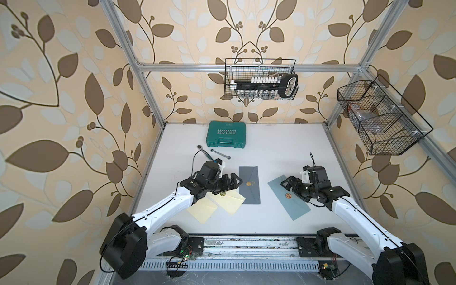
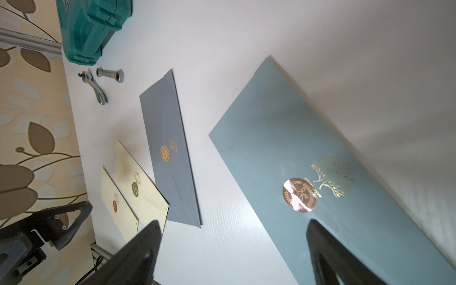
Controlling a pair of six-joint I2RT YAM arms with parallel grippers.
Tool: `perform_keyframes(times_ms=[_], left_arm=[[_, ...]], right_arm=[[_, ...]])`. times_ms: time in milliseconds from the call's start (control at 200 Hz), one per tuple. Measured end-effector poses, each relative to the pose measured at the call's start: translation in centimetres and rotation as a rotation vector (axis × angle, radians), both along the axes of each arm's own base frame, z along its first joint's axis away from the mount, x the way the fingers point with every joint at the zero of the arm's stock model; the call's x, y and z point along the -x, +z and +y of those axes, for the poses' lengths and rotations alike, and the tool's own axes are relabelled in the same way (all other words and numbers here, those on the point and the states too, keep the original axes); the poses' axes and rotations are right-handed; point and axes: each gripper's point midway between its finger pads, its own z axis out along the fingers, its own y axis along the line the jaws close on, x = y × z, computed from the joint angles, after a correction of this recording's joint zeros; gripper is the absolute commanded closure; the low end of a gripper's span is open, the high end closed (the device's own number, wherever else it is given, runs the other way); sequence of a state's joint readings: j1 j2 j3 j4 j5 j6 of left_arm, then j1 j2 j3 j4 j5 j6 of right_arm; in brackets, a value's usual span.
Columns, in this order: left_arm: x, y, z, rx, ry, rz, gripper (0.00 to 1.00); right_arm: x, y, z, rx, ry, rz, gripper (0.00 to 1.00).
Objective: Open the envelope
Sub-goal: Move the envelope to the center of the board.
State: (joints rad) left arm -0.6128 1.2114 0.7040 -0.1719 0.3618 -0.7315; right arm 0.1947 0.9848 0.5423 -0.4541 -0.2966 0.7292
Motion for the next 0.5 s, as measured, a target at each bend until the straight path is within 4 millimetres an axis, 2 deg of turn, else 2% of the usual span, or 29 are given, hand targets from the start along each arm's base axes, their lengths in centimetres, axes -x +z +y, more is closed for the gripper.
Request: perform_keyframes(times_ms=[170, 295, 415, 500], left_arm=[[1.3, -0.3, -6.2, -0.036, -0.158, -0.005, 0.01], [1.9, -1.6, -10.0, -0.07, -0.241, 0.016, 0.01], [1.9, -3.2, -12.5, -0.116, -0.281, 0.037, 0.01], [1.9, -4.1, -13.5, -0.146, -0.3, 0.049, 0.01]], right_arm=[[1.1, -0.9, -0.2, -0.001, -0.011, 0.033, 0.08], [1.7, -1.3, -0.3, -0.002, -0.017, 0.051, 0.08], [1.8, -1.7, -0.3, 0.002, -0.018, 0.067, 0.08], [1.9, -2.1, -0.3, 0.005, -0.017, 0.083, 0.08]])
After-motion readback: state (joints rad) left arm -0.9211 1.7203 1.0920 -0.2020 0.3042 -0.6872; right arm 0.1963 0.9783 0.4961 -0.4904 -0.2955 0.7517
